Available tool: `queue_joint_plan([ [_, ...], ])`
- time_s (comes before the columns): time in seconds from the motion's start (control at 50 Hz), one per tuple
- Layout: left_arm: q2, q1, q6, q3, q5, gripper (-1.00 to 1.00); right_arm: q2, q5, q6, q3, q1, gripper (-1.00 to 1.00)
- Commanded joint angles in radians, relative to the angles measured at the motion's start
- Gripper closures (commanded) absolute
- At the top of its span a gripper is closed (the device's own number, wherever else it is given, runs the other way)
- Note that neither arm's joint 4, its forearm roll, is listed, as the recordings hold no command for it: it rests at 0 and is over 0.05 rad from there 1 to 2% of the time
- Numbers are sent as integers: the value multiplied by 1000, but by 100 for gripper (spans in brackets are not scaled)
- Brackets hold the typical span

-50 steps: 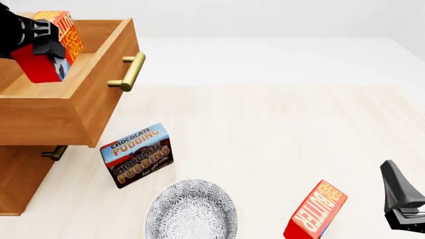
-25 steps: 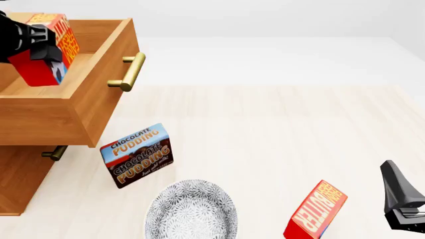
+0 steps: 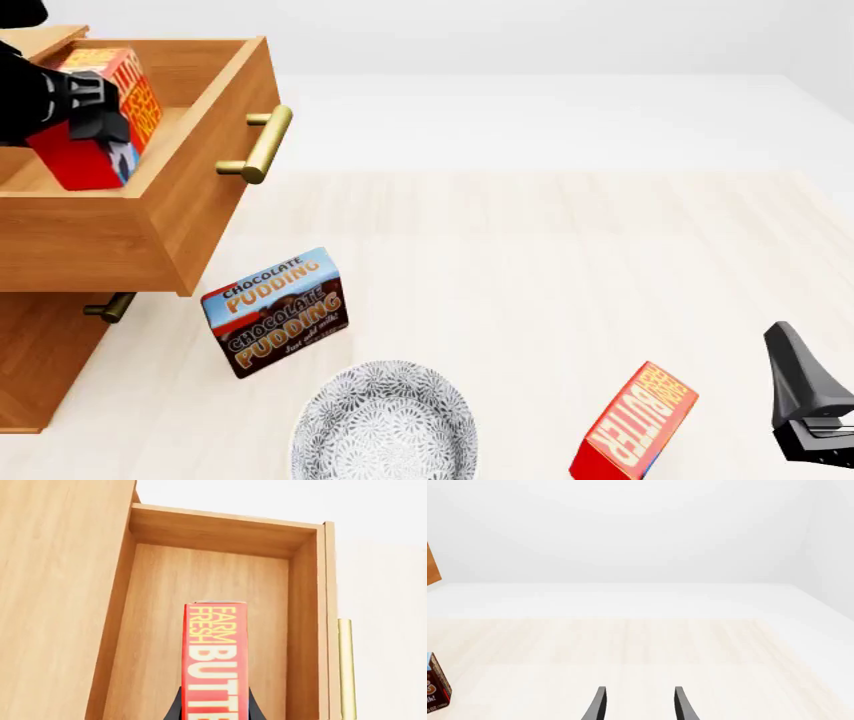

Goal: Put the butter at the front in the top drawer of the cabinet and close it.

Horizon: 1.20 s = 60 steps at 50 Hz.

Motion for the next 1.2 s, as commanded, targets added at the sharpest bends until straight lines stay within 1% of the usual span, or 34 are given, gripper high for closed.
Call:
queue_joint_plan([
  [0.02,-7,0,12,8,-20,100,-1,1,0,1,0,-100],
  [0.04,-5,8,20,9,-17,100,-1,1,0,1,0,-100],
  [0.3,4,-4,14,29,-38,100,-2,1,0,1,0,-100],
  [1.06,17,-8,21,27,-35,100,-2,1,0,1,0,-100],
  [1.08,19,-8,21,30,-36,-100,-1,1,0,1,0,-100],
  [1.2,25,-2,21,26,-36,-100,-2,1,0,1,0,-100],
])
